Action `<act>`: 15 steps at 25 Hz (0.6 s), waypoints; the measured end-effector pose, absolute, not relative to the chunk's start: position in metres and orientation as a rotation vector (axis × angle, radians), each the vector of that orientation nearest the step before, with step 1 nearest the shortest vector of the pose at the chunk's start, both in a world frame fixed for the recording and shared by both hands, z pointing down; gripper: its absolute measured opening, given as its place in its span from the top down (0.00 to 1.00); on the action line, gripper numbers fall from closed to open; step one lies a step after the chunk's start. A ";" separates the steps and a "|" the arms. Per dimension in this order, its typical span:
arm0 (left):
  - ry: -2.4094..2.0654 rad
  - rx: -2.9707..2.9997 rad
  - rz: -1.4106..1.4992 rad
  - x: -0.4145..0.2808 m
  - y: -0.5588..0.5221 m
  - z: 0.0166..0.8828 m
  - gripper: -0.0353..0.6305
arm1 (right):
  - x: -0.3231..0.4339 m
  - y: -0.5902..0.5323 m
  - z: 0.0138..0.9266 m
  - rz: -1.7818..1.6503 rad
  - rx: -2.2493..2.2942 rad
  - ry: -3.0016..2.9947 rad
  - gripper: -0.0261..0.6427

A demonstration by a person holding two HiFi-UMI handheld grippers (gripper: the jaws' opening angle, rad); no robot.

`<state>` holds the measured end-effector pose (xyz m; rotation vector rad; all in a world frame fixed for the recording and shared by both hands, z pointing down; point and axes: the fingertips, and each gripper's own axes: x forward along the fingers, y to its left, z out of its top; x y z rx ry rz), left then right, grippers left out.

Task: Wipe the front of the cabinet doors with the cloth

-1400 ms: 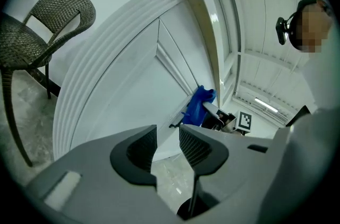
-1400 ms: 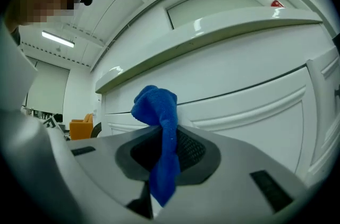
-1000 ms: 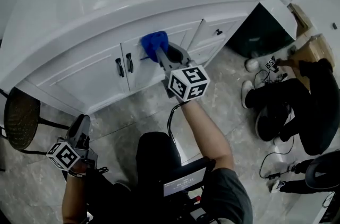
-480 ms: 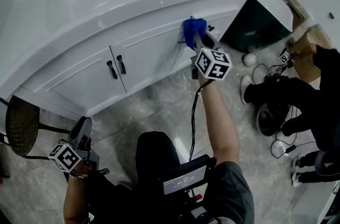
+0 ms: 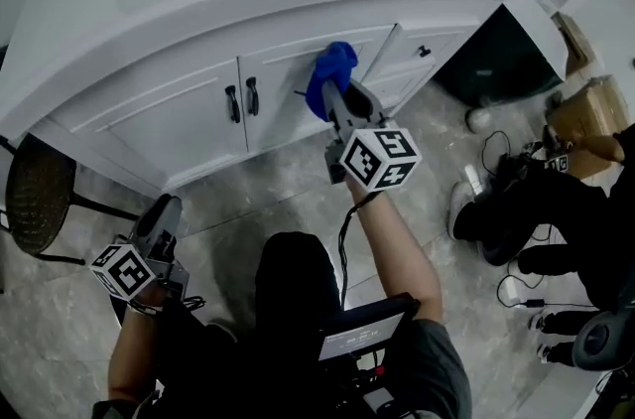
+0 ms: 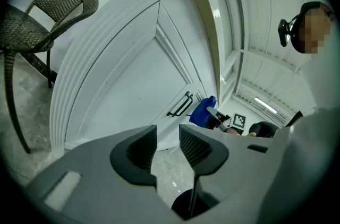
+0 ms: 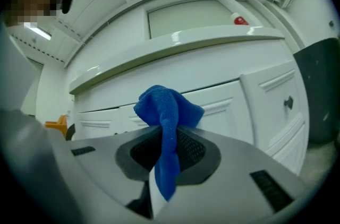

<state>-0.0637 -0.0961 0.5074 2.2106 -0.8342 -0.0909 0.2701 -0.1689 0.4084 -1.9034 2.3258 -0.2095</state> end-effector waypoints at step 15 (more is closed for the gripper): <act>-0.856 2.175 -0.103 -0.079 -0.091 0.510 0.75 | 0.160 -0.184 0.430 -0.219 -1.514 2.616 0.87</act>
